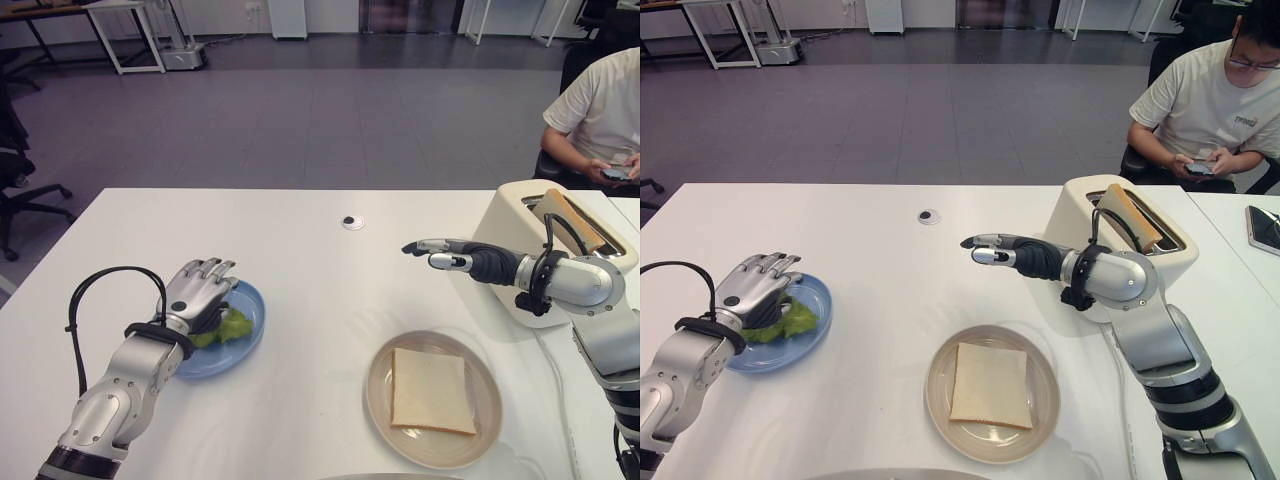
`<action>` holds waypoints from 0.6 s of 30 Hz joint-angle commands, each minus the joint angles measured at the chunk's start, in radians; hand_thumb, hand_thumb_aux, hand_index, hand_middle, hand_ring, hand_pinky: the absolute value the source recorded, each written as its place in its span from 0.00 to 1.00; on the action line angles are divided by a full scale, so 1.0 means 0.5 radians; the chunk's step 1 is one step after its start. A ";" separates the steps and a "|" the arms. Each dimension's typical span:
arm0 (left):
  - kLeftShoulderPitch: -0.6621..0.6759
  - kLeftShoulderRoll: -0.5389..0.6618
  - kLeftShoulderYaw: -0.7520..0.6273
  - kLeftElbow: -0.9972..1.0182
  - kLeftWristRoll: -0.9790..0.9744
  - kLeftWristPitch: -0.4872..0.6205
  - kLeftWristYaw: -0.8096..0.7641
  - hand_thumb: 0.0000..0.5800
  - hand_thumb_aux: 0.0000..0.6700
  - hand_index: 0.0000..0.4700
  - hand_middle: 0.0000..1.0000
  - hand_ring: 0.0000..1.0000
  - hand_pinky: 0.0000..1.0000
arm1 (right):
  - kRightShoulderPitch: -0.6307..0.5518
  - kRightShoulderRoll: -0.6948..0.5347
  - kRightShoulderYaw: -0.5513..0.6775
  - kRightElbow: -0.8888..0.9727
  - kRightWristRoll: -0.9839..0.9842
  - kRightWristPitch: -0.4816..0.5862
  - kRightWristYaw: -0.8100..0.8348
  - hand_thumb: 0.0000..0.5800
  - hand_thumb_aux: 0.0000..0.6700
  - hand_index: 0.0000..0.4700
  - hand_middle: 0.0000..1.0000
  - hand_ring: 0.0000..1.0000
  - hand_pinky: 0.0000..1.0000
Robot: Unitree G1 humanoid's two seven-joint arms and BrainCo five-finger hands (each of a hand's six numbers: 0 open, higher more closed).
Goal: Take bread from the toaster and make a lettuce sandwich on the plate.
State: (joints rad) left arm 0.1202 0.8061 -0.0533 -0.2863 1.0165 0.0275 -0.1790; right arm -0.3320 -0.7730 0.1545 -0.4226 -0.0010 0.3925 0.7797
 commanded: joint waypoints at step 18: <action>0.212 0.137 0.181 0.147 0.164 0.276 -0.361 0.00 0.00 0.00 0.00 0.00 0.00 | 0.023 0.046 0.048 0.071 -0.057 -0.057 0.001 0.00 0.00 0.00 0.00 0.00 0.00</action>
State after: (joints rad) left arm 0.2107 0.8540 0.0386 -0.2235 1.0850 0.1608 -0.3399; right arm -0.3250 -0.7508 0.1690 -0.3894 -0.0200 0.3669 0.7725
